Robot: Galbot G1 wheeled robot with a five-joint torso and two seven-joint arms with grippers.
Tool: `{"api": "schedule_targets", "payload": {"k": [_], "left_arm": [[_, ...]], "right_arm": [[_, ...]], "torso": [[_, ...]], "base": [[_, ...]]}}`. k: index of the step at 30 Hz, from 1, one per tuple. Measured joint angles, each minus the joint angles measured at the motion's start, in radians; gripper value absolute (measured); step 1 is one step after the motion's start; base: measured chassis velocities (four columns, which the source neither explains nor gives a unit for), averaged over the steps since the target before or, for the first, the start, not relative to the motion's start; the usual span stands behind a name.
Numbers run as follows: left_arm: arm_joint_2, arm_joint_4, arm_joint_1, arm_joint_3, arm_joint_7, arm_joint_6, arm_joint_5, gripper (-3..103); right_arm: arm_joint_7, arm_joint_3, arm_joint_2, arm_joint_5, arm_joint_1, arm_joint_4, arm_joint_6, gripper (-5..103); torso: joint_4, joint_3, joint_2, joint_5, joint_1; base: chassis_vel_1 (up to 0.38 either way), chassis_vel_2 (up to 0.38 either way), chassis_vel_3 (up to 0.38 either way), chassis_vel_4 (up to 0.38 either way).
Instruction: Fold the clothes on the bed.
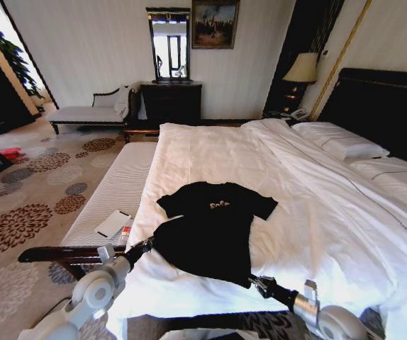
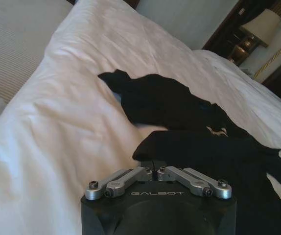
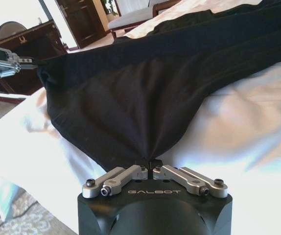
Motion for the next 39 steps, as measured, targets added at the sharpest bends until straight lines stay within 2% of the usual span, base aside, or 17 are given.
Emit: {"api": "schedule_targets", "payload": {"k": [5, 7, 10, 17, 23, 28, 32, 35, 37, 39], "left_arm": [[0.001, -0.052, 0.078, 0.016, 0.001, 0.000, 0.045, 0], [0.001, -0.061, 0.099, 0.021, 0.004, 0.000, 0.059, 0], [0.002, -0.075, 0.190, 0.047, 0.028, -0.007, 0.140, 0], [-0.009, -0.081, 0.306, 0.074, 0.039, -0.011, 0.226, 0], [-0.007, -0.108, 0.365, 0.059, 0.031, -0.010, 0.241, 0], [-0.008, -0.157, 0.386, 0.032, 0.007, 0.002, 0.220, 0], [0.002, -0.215, 0.376, -0.014, -0.049, 0.026, 0.115, 0], [0.017, -0.238, 0.371, -0.040, -0.071, 0.039, 0.069, 0], [0.038, -0.272, 0.370, -0.077, -0.119, 0.063, -0.009, 0], [0.045, -0.286, 0.373, -0.088, -0.140, 0.072, -0.040, 0]], "right_arm": [[-0.040, 0.115, 0.000, -0.034, -0.116, 0.010, 0.018, 0], [-0.046, 0.130, 0.002, -0.039, -0.134, 0.013, 0.021, 0], [-0.070, 0.194, 0.009, -0.073, -0.193, 0.011, 0.037, 0], [-0.097, 0.244, 0.010, -0.102, -0.214, -0.027, 0.050, 0], [-0.118, 0.271, -0.003, -0.103, -0.230, -0.025, 0.050, 0], [-0.146, 0.338, -0.049, -0.083, -0.286, -0.008, 0.045, 0], [-0.178, 0.429, -0.109, -0.048, -0.377, 0.032, 0.027, 0], [-0.196, 0.489, -0.137, -0.028, -0.425, 0.052, 0.015, 0], [-0.221, 0.573, -0.172, -0.007, -0.501, 0.073, 0.002, 0], [-0.229, 0.594, -0.181, -0.002, -0.521, 0.078, -0.002, 0]], "torso": [[0.0000, 0.000, 0.000, 0.0001, 0.000], [-0.0002, 0.000, 0.000, 0.0001, 0.000], [-0.0001, 0.000, 0.000, 0.0001, 0.000], [-0.0002, 0.000, 0.000, 0.0002, 0.000], [-0.0002, 0.000, 0.000, 0.0002, 0.000], [0.0001, 0.000, 0.000, 0.0002, 0.000], [-0.0001, 0.000, 0.000, 0.0002, 0.000], [0.0000, 0.000, 0.000, -0.0001, 0.000], [0.0000, 0.000, 0.000, -0.0002, 0.000], [0.0000, 0.000, 0.000, -0.0002, 0.000]], "base": [[0.000, 0.000, 0.000, 0.000], [0.000, 0.000, 0.000, 0.000], [0.000, 0.000, 0.000, 0.000], [0.000, 0.000, 0.000, 0.000], [0.000, 0.000, 0.000, 0.000], [0.000, 0.000, 0.000, 0.000], [0.000, 0.000, 0.000, 0.000], [0.000, 0.000, 0.000, 0.000], [0.000, 0.000, 0.000, 0.000], [0.000, 0.000, 0.000, 0.000]]}}
